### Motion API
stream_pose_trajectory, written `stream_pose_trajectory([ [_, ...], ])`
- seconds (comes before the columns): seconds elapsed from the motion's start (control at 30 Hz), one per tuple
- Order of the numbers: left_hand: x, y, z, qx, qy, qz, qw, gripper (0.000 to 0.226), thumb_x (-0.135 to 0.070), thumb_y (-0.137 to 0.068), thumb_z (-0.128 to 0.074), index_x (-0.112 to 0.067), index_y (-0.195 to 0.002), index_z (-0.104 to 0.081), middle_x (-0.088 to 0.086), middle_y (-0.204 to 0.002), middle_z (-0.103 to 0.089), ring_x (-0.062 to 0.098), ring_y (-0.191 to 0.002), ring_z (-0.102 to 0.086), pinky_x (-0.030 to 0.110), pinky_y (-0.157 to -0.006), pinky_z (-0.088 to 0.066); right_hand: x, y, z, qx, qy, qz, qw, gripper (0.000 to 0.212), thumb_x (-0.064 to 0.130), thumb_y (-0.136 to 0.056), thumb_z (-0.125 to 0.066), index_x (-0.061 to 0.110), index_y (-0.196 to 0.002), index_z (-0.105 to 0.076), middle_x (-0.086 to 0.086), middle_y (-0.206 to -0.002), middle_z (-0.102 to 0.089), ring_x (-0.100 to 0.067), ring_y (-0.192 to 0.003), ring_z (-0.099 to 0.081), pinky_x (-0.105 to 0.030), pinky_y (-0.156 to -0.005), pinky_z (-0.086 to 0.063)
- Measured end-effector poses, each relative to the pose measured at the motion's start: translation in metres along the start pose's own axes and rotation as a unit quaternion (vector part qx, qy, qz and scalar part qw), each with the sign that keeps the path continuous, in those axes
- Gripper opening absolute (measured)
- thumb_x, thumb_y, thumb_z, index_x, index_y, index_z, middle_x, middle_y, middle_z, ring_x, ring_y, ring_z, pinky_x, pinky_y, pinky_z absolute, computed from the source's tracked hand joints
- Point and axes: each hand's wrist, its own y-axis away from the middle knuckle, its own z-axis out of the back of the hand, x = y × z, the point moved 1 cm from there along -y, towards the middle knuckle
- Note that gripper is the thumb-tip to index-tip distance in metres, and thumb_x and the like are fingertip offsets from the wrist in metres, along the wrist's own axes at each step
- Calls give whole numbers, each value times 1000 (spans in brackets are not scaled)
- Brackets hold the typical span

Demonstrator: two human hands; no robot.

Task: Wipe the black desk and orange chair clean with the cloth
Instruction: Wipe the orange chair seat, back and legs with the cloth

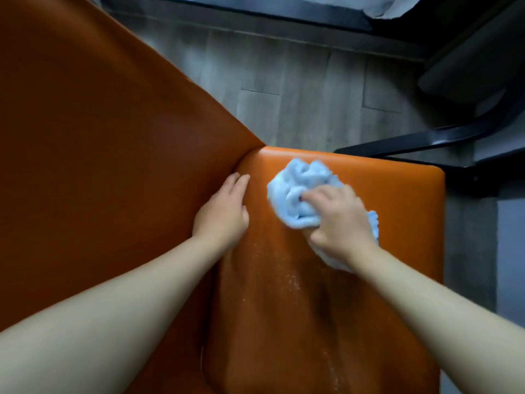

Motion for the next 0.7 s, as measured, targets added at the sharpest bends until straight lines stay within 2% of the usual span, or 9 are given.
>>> stream_pose_trajectory([
  [0.07, -6, -10, -4, -5, -30, -24, 999, 62, -23, -93, -47, -26, -149, -19, -2, -158, -12, 22, -140, -25, 35, -106, -33, -28, -35, 11, -71, 49, -142, 986, 54, 22, -67, -68, 22, -120, -56, -7, -107, -63, -40, -98, -53, -42, -77, -32],
  [0.17, -17, -21, -17, 17, -78, -44, 996, 69, -30, -93, -48, -30, -150, -10, 1, -159, -7, 25, -144, -9, 39, -113, -22, -47, -60, 3, 43, 114, -243, 962, 69, 44, -73, -64, 34, -135, -35, -3, -127, -48, -34, -119, -37, -52, -95, -29],
  [0.3, -31, -23, -38, 72, -73, -15, 995, 74, -32, -94, -45, -31, -150, 3, -1, -159, -3, 28, -145, 0, 41, -116, -15, -29, -20, -24, 88, 71, -192, 975, 43, 37, -76, -64, 32, -117, -53, 0, -136, -33, -33, -122, -29, -48, -94, -38],
  [0.37, -28, -22, -42, 86, -92, -23, 992, 71, -38, -96, -41, -30, -149, 6, 0, -159, -1, 29, -145, 2, 39, -117, -12, -15, 18, -29, 97, 12, -102, 990, 34, 26, -75, -66, 22, -109, -62, -2, -126, -49, -33, -113, -44, -40, -88, -43],
  [0.43, -23, -20, -43, 85, -135, -33, 987, 70, -44, -96, -38, -31, -149, 5, 0, -159, 2, 29, -145, 3, 39, -117, -12, -16, 44, -17, 37, -62, -104, 992, 36, 16, -67, -76, 15, -101, -65, -5, -103, -63, -34, -96, -56, -36, -77, -44],
  [0.5, -21, -18, -46, 84, -179, -38, 980, 73, -53, -93, -38, -32, -149, 3, 0, -159, 7, 30, -145, 6, 41, -117, -11, -45, 39, 5, -115, -64, -209, 969, 51, 17, -64, -80, 19, -110, -59, -8, -99, -63, -35, -94, -56, -35, -75, -40],
  [0.57, -22, -17, -49, 87, -195, -34, 976, 82, -66, -87, -37, -32, -149, 4, 2, -159, 10, 32, -145, 8, 43, -116, -10, -92, 21, 26, -188, -21, -347, 919, 59, 28, -72, -73, 25, -125, -47, -10, -115, -58, -34, -108, -48, -39, -87, -34],
  [0.63, -26, -18, -50, 90, -198, -33, 976, 88, -73, -82, -37, -32, -149, 4, 4, -159, 8, 34, -144, 7, 45, -116, -10, -129, 0, 41, -164, 9, -454, 876, 47, 31, -79, -61, 20, -124, -51, -10, -125, -53, -35, -116, -41, -45, -94, -32],
  [0.7, -28, -18, -50, 89, -196, -33, 976, 88, -71, -82, -39, -32, -149, 2, 5, -159, 7, 35, -144, 6, 45, -116, -11, -127, -8, 30, -102, 38, -467, 877, 33, 26, -82, -55, 13, -111, -60, -12, -123, -50, -35, -114, -40, -43, -94, -33],
])
